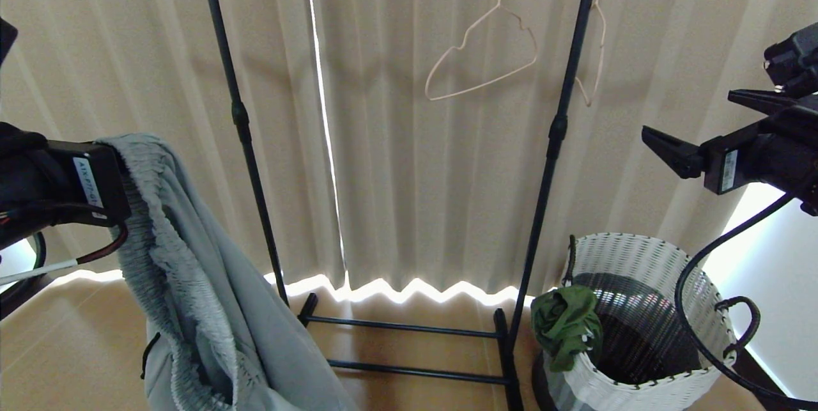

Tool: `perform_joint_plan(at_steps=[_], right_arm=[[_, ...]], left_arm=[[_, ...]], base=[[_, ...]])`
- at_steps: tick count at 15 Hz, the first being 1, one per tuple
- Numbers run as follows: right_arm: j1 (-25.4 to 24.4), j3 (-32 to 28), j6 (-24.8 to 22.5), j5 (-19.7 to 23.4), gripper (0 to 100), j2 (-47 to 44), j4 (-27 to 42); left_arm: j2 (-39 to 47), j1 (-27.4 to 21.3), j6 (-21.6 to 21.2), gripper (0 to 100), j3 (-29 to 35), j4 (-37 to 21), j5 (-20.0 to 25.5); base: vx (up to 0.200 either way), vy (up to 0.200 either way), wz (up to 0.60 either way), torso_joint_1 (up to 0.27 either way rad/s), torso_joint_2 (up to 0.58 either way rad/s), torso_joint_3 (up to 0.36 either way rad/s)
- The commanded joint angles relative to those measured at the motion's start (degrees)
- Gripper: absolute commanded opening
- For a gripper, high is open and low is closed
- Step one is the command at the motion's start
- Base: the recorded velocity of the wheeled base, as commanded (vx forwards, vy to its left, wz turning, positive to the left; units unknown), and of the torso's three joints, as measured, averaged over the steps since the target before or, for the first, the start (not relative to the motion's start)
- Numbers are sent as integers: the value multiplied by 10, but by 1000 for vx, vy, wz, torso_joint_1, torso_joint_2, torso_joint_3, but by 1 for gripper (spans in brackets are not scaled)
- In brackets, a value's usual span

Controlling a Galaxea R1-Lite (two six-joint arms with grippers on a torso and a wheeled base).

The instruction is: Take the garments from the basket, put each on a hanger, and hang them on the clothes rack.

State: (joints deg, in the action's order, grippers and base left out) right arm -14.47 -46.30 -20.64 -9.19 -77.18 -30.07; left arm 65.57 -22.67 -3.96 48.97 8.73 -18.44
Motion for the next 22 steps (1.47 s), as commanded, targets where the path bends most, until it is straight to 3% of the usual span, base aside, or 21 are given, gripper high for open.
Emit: perform_joint_plan(at_steps=[1, 2, 4, 6, 10, 15, 20, 22], right_arm=[[1, 13, 1, 0, 100, -13, -18], [1, 13, 1, 0, 100, -13, -18], [0, 76, -2, -1, 100, -26, -111], [0, 100, -5, -3, 100, -32, -158], [0, 105, -4, -5, 100, -26, -135], [-4, 108, 37, -11, 100, -12, -18], [-3, 147, 11, -12, 100, -10, -53], [-3, 182, -26, -12, 100, -8, -107]], left_arm=[[-2, 0, -1, 0, -1, 1, 0], [-2, 0, -1, 0, -1, 1, 0], [-3, -1, -13, 0, -4, 1, 0], [-3, -1, -13, 0, -4, 1, 0], [-3, 0, -13, 0, -4, 2, 0], [-3, -1, -13, 0, -5, 2, 0], [-2, 0, -13, 0, -5, 2, 0], [-3, 0, -14, 0, -5, 2, 0]], base=[[0, 0, 0, 0, 0, 0], [0, 0, 0, 0, 0, 0], [0, 0, 0, 0, 0, 0], [0, 0, 0, 0, 0, 0], [0, 0, 0, 0, 0, 0], [0, 0, 0, 0, 0, 0], [0, 0, 0, 0, 0, 0], [0, 0, 0, 0, 0, 0]])
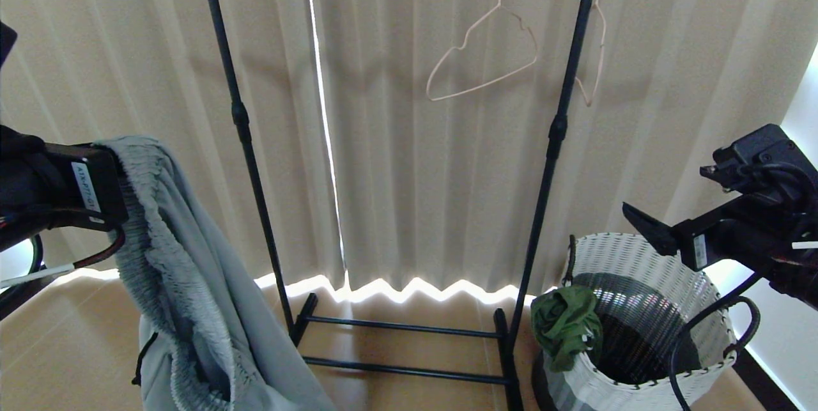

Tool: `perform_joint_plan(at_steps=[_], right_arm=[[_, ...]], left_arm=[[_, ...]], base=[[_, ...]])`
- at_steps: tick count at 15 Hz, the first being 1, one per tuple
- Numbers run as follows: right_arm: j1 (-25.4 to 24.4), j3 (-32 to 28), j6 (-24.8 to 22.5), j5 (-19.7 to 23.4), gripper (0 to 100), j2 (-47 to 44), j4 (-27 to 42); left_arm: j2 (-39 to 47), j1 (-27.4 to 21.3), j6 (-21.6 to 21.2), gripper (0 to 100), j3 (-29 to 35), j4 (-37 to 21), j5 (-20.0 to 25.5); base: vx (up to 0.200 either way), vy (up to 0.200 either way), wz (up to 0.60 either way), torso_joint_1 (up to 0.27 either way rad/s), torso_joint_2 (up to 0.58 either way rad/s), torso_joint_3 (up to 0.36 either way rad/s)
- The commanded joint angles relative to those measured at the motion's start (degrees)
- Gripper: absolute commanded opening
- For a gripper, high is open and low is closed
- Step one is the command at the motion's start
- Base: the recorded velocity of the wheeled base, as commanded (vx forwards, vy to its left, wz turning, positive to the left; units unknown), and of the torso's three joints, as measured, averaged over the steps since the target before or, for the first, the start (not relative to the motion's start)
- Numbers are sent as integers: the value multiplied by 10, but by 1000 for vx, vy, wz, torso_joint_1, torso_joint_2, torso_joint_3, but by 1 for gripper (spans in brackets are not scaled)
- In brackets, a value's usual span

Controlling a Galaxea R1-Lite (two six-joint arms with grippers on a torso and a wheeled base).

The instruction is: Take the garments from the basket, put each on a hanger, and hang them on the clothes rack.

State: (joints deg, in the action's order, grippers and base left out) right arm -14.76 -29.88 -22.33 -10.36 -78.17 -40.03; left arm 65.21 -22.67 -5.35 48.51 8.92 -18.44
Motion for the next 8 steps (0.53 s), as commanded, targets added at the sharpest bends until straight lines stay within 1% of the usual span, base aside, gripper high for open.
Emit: perform_joint_plan(at_steps=[1, 2, 7, 8], right_arm=[[0, 25, -14, 0, 100, 2, -19], [0, 36, -17, -1, 100, 1, -39], [5, 32, -16, -1, 100, -1, -44], [14, 33, -16, 0, 100, 1, -44]], left_arm=[[1, -1, 0, 0, 0, 0, 0], [2, 0, 0, 0, 0, 0, 0], [5, -1, 0, 0, -3, 0, 0], [6, -1, 0, 0, -5, 0, 0]], base=[[0, 0, 0, 0, 0, 0], [0, 0, 0, 0, 0, 0], [0, 0, 0, 0, 0, 0], [0, 0, 0, 0, 0, 0]])
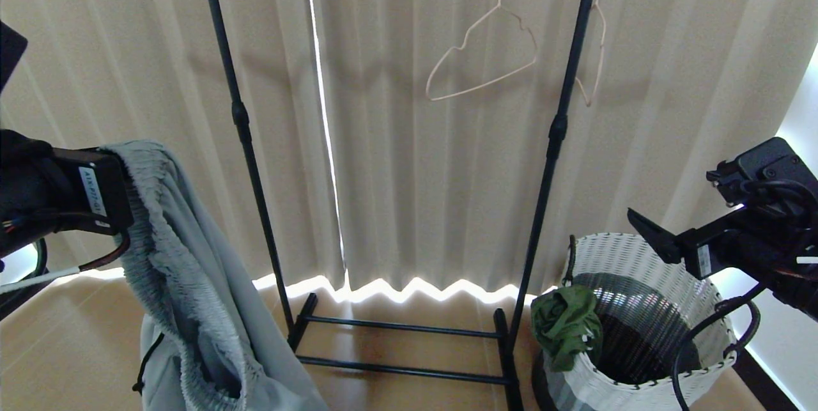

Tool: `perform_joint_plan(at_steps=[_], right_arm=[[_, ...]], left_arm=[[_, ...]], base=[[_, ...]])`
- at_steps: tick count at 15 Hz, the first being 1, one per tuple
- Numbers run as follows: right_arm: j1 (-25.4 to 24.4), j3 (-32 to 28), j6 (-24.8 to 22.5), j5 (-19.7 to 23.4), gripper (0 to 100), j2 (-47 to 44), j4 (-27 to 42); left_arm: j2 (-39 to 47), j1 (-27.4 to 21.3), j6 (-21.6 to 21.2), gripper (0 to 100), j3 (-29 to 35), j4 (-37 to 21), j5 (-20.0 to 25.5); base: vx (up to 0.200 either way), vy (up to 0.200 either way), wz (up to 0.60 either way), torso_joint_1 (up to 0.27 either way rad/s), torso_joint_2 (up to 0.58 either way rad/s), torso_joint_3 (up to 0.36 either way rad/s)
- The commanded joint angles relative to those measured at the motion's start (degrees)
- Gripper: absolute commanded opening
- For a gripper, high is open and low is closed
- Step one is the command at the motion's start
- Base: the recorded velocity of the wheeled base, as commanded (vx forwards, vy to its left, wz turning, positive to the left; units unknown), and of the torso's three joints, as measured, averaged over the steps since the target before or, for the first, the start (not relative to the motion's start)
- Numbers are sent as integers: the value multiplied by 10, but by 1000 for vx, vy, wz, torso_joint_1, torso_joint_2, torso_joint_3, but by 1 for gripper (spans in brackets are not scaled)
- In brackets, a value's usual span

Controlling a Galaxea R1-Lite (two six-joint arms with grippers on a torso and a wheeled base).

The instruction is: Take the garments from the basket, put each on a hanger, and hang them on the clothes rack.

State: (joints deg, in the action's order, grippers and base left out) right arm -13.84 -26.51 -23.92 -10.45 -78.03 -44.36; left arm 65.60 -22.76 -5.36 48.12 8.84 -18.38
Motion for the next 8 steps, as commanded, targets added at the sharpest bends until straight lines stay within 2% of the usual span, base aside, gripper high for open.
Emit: perform_joint_plan(at_steps=[1, 5, 8], right_arm=[[7, 0, 0, 1, 100, 1, 0], [7, 0, 1, 2, 100, 3, 0], [7, 0, 1, 3, 100, 4, 0]], left_arm=[[4, -1, 0, 0, -1, 0, 0], [3, -2, -2, 0, -2, 0, 0], [-1, -2, -2, 0, -19, 2, -1]], base=[[0, 0, 0, 46, -115, -27], [0, 0, 0, 148, -192, -209], [0, 0, 0, 164, -603, -258]])
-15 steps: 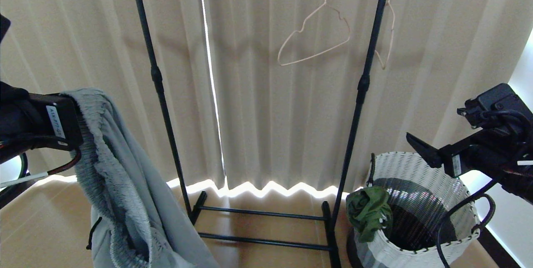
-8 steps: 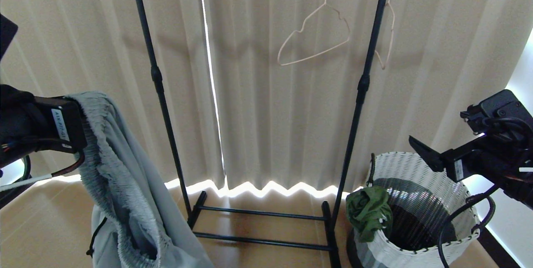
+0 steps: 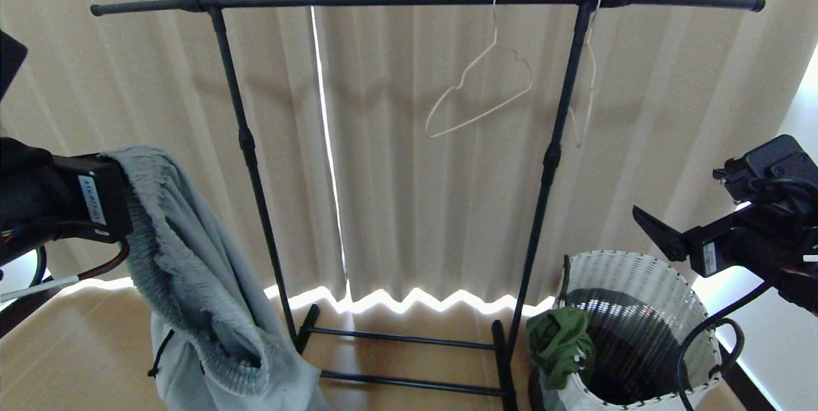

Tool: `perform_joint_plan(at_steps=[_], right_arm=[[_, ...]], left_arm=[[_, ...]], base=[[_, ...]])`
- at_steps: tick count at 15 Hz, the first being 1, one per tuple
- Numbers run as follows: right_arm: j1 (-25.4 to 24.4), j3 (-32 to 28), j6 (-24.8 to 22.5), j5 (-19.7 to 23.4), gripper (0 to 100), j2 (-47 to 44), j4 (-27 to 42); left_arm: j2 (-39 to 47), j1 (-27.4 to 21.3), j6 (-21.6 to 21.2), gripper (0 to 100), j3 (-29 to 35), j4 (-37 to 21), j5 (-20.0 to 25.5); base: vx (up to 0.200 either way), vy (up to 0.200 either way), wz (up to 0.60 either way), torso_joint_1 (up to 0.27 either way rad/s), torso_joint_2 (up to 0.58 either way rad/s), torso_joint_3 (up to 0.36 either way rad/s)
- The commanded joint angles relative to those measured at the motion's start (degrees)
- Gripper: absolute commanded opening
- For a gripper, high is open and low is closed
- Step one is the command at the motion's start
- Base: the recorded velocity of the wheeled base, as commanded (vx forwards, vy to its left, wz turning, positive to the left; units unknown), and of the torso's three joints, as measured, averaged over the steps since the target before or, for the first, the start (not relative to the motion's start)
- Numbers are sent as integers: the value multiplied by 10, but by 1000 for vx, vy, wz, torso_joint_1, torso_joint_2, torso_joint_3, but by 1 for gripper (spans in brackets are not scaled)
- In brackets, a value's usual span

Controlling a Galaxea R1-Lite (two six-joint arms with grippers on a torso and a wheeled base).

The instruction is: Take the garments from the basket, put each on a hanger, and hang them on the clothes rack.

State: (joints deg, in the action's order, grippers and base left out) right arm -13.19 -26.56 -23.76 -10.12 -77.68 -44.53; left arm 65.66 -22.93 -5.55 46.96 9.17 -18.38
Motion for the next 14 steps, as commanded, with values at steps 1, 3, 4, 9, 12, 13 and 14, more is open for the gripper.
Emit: perform_joint_plan(at_steps=[1, 3, 4, 9, 12, 13, 14], right_arm=[[0, 0, 0, 0, 100, 2, 1], [0, 5, 1, 0, 100, 5, 1], [0, 4, 1, 0, 100, 6, 1], [0, 0, 4, 3, 100, 5, 1], [0, -2, 37, 5, 100, 6, -1], [0, -2, 44, 6, 100, 6, -18], [0, -3, 44, 8, 100, 4, -30]], left_arm=[[-6, 0, 0, 0, -20, 0, -1], [-18, 2, 1, 0, -40, 0, 2], [-22, 3, 1, 0, -48, 1, 4], [-34, 3, 2, 0, -58, 11, 15], [-39, 33, 5, 0, -115, 83, 16], [-39, 52, 5, 0, -157, 131, 17], [-39, 62, 6, 0, -180, 158, 17]], base=[[0, 0, 0, 22, -554, -256], [0, 0, 0, 80, -503, -254], [0, 0, 0, 251, -476, -261], [0, 0, 0, 311, -476, -257], [0, 0, 0, 173, -351, -188], [0, 0, 0, 66, -110, -56], [0, 0, 0, 36, -66, -22]])
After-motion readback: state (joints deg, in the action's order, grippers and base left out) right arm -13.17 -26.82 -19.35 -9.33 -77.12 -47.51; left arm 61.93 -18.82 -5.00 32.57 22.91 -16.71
